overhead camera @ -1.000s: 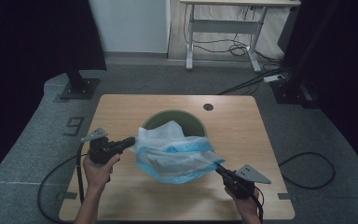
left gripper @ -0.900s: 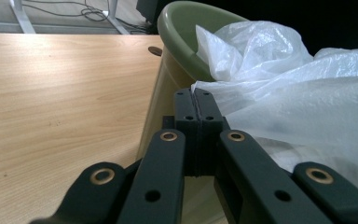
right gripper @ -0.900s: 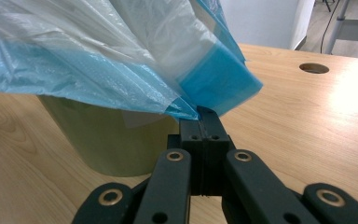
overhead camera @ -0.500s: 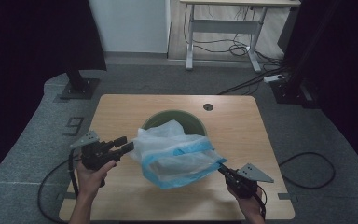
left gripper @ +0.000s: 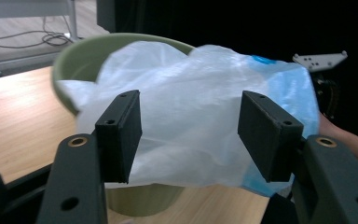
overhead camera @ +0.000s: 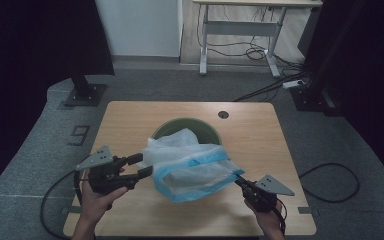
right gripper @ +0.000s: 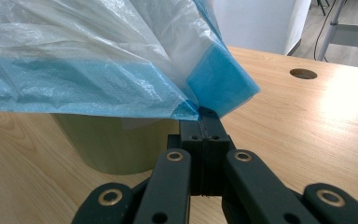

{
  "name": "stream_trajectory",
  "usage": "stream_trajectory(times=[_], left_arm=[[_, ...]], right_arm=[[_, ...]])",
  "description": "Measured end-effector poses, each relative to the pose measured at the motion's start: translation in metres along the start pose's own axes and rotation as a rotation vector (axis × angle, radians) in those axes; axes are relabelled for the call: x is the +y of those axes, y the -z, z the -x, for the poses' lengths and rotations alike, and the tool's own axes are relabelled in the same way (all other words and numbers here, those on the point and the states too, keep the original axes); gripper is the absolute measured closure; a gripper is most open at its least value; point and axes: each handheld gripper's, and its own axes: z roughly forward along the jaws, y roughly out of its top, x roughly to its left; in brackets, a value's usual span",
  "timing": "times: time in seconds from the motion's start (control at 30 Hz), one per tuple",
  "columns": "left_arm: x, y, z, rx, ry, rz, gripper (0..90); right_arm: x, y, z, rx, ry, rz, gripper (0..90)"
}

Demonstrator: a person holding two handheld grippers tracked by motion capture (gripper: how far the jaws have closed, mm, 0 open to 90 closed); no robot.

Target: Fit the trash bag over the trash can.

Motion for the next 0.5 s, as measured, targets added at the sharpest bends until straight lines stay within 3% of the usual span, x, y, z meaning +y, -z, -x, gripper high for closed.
stream_trajectory(times=[0.2,0.4,0.5], left_arm=[[0.005,0.0,0.007,-0.006,-0.013,-0.025,37.7],[0.007,0.004,0.027,0.02,-0.042,-0.035,34.1],[0.007,0.0,0.033,0.014,-0.056,-0.045,32.8]], right_arm=[[-0.002,0.001,0.002,-0.009,-0.008,0.002,88.9],[-0.001,0.0,0.002,-0.006,-0.012,0.005,88.9],[0.0,0.0,0.001,-0.004,-0.011,0.005,88.9]])
